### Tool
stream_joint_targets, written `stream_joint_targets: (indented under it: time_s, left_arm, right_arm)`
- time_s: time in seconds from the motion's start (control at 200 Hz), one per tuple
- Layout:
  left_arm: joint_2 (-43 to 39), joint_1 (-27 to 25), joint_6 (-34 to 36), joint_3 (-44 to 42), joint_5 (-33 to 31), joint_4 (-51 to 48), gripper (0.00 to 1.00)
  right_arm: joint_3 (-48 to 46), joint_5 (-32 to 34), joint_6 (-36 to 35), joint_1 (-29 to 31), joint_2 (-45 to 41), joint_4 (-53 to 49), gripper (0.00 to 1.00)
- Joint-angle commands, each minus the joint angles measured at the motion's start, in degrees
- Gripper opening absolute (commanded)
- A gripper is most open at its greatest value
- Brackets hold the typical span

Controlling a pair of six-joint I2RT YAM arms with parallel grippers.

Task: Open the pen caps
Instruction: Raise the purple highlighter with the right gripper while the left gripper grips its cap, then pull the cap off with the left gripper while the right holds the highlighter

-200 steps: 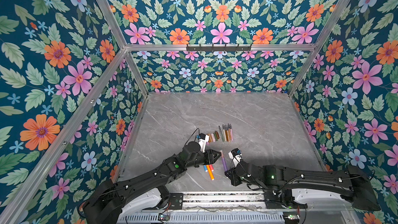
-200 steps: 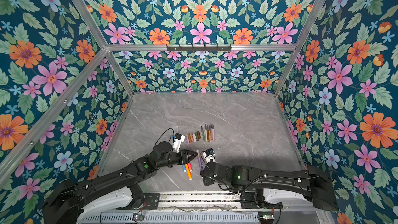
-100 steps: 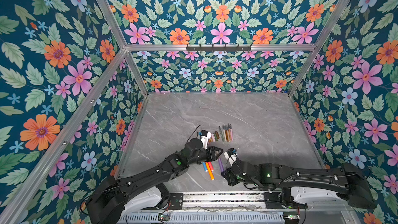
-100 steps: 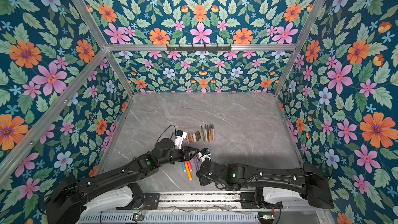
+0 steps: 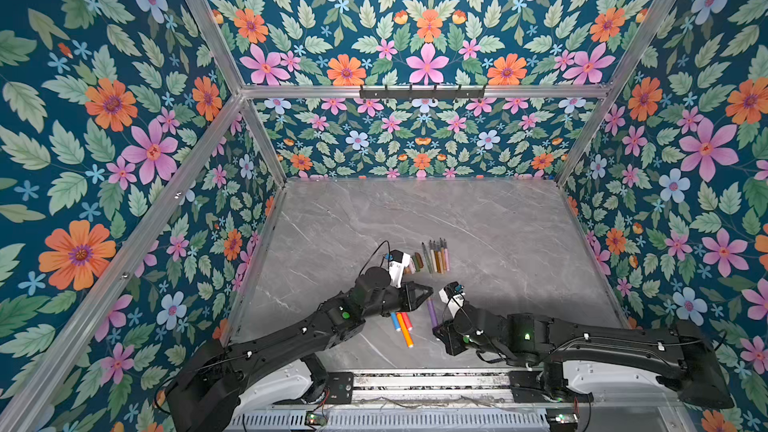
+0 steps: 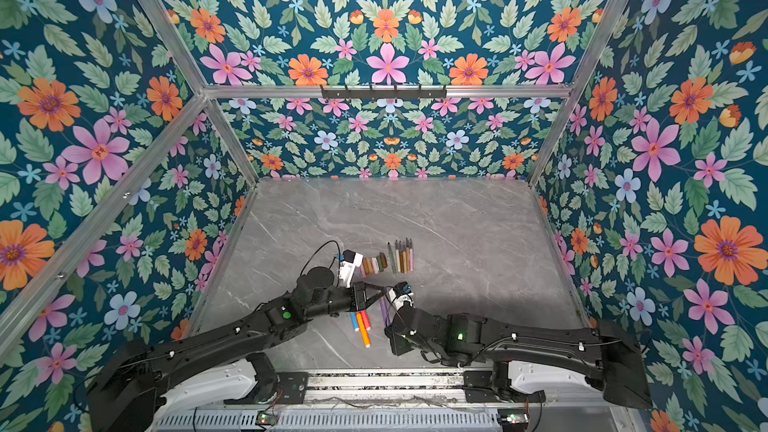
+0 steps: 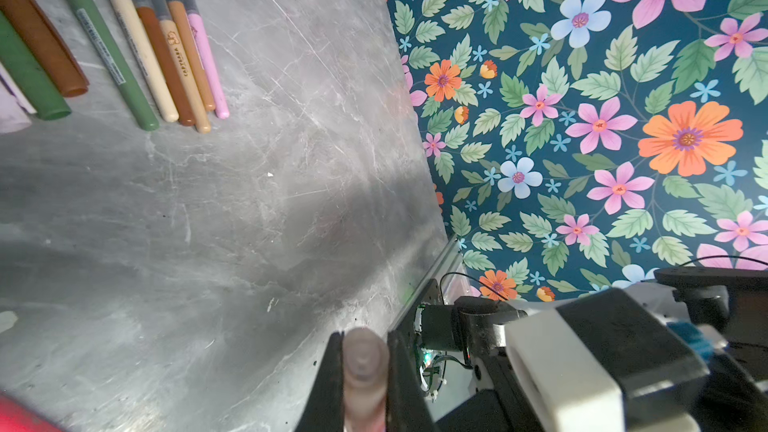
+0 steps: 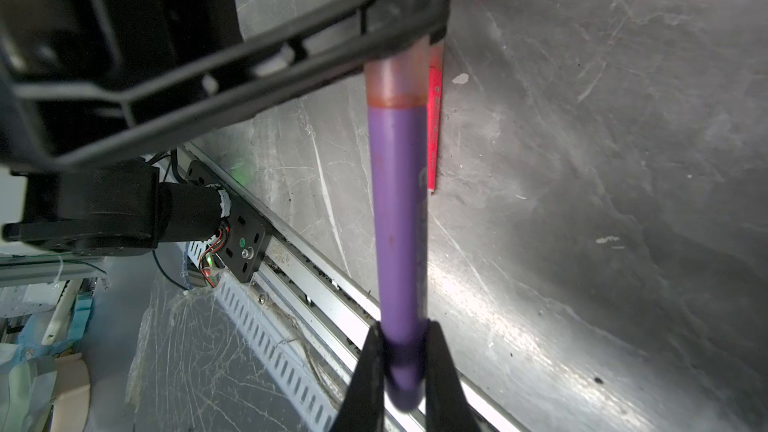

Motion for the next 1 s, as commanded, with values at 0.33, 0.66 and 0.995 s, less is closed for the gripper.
stream_joint_targets:
  time_s: [0.33,0.66,0.995]
  left_arm:
    - [-0.92,0.17,0.76,-1.67,0.87,1.68,0.0]
    - [0.35,0.17,-1.33,-3.31,2.96,6.9,0.0]
    - [-1.79,0.17,-2.07,-3.51,3.01,6.87,0.0]
  right_arm:
    - [-1.78,-0.04,-1.82,-1.2,-4.67,1.97,0.38]
    - [-1.67,-0.26,-4.39,-2.71,-4.3,5.24,0.56]
    - [0.4,-3.25,-3.97,-3.02,3.12,5.64,0.55]
